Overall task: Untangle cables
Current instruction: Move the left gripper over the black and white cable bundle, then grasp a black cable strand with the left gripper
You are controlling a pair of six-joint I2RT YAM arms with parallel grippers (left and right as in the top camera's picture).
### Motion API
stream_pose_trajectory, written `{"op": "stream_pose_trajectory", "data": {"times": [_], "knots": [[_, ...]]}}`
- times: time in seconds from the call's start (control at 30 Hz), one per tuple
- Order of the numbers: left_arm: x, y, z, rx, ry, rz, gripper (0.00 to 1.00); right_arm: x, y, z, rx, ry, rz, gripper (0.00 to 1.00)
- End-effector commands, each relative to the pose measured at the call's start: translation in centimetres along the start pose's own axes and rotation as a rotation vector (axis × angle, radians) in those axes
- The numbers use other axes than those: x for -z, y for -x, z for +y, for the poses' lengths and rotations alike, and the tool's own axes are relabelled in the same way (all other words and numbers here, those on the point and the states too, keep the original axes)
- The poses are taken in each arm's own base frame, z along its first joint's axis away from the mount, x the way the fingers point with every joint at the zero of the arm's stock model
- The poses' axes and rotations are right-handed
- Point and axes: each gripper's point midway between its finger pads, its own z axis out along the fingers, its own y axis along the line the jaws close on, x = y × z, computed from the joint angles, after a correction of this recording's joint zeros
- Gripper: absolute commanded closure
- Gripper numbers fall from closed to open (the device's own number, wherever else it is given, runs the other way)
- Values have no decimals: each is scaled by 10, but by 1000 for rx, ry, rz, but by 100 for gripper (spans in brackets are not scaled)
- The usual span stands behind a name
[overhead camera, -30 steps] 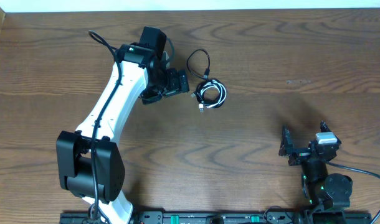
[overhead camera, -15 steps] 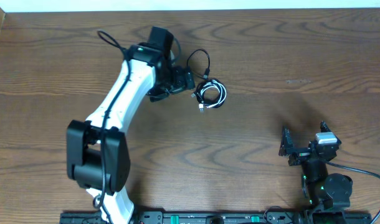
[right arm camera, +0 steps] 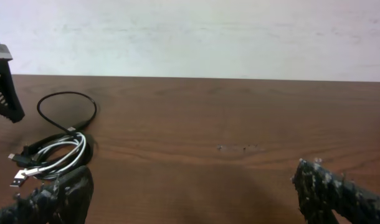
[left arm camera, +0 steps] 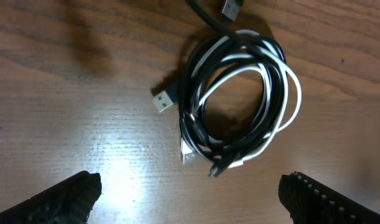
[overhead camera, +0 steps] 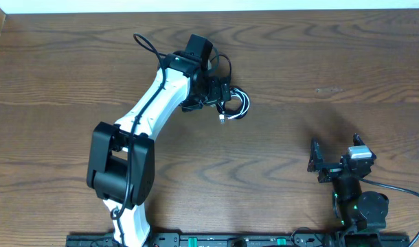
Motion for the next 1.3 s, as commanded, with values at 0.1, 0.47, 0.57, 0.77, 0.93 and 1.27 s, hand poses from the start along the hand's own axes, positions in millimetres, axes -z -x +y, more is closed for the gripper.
{"op": "stream_pose_trajectory", "data": {"times": [0.1,0.47,0.57,0.77,0.93,1.27], "knots": [[-19,10,16,5,75,-29,4,0,-1,1,-10,2,-1,1],[-24,44,2,-19,22,-159,4,0,-1,1,-10,2,-1,1],[-22,56,-4,-30,0,-212,4,0,-1,1,-10,2,-1,1],[-18,79,11,-15,99,-328,5,0,-1,1,-10,2,-1,1],[-20,86,16,-1,124,-362,14,0,-1,1,-10,2,0,1],[-43,107,12,-4,92,-423,14,0,-1,1,-10,2,0,1]]}}
